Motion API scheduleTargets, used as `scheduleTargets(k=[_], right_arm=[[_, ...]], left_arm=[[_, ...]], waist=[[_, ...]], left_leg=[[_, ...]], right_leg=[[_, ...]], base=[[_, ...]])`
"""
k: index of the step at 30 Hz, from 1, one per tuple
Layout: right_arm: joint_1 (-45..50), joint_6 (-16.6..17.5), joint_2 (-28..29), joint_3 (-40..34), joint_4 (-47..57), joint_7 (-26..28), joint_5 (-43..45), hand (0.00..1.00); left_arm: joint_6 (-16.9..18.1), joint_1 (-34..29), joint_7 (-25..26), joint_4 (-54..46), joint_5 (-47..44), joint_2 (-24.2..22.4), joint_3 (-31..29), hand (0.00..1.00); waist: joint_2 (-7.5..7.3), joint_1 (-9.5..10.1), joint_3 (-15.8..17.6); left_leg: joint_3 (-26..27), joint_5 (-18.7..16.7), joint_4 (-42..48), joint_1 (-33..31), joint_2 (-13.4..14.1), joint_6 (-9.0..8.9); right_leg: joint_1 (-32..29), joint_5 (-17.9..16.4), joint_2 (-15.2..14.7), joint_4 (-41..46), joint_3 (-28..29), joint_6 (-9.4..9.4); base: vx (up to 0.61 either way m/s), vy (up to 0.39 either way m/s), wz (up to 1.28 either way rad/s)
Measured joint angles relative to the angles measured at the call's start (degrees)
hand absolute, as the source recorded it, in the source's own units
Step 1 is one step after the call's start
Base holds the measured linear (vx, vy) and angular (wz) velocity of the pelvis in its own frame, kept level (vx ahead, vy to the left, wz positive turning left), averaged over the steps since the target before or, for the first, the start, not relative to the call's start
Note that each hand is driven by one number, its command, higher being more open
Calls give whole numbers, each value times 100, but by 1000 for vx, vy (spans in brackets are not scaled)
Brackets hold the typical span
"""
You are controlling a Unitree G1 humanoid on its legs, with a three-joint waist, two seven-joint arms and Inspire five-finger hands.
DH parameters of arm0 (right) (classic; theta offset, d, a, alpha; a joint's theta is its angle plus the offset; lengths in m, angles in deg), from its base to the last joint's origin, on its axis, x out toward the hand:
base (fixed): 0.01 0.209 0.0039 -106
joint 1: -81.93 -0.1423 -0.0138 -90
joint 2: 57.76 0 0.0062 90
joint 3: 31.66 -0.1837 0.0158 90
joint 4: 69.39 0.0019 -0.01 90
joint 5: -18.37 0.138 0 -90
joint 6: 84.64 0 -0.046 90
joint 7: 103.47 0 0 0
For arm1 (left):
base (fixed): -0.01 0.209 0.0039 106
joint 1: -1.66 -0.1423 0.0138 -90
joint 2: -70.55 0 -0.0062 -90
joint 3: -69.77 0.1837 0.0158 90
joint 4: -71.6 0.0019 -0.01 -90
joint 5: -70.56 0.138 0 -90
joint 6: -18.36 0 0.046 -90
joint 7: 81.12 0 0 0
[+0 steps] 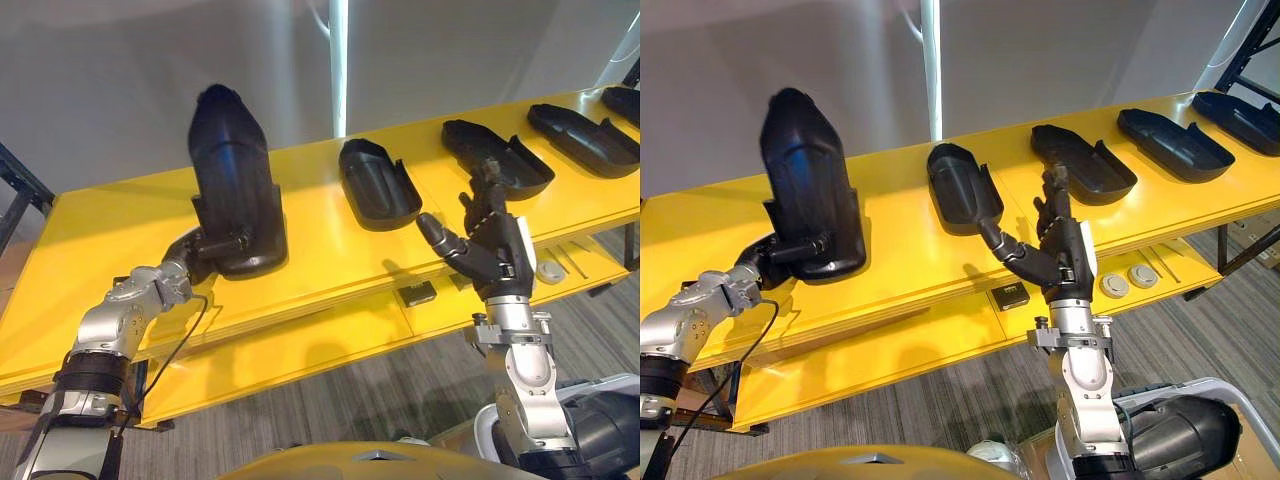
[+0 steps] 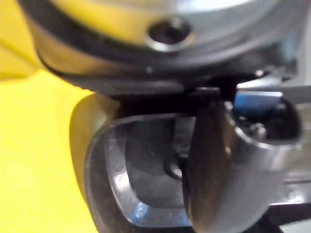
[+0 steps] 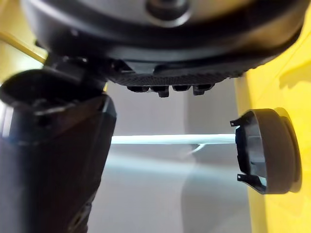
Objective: Walk over and take three plastic housings, then place them on the shelf
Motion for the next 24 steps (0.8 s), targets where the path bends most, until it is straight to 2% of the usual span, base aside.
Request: scheduleTargets(k=[6, 12, 19, 20, 24], right_arm=[[-34, 0, 0, 190, -49, -9, -8, 100], [-279, -13, 0, 287, -239, -106, -11, 100], [-419, -15, -4, 566, -239, -245, -154, 100], [-419, -15, -4, 589, -238, -268, -177, 100], [-419, -15, -3, 648, -238, -338, -239, 100]], left_arm=[[-111, 164, -256, 117, -63, 2, 216, 0], [-174, 170, -267, 125, -239, -64, 296, 0], [-221, 159, -83, 161, -296, -255, 311, 0], [-216, 155, -51, 162, -308, -278, 311, 100], [-125, 125, 104, 177, -312, -374, 310, 100]], waist=[[9, 5, -35], [23, 28, -51], [25, 35, -86], [23, 36, -90], [11, 33, -102]], left_leg=[[35, 147, -83, 10, -29, 49], [-99, 374, -355, 92, -83, 63], [-205, 371, -384, 83, -90, 45], [-208, 372, -384, 82, -90, 46], [-218, 392, -385, 82, -90, 59]], right_leg=[[8, 28, -15, -25, -56, 10], [66, 29, 10, -59, -194, 10], [139, 49, 15, -109, -302, 26], [140, 50, 15, -109, -304, 27], [140, 53, 19, -109, -305, 30]], base=[[-13, 40, 5], [-4, 28, 11], [-15, 29, 8], [-5, 35, 2], [0, 18, 0]])
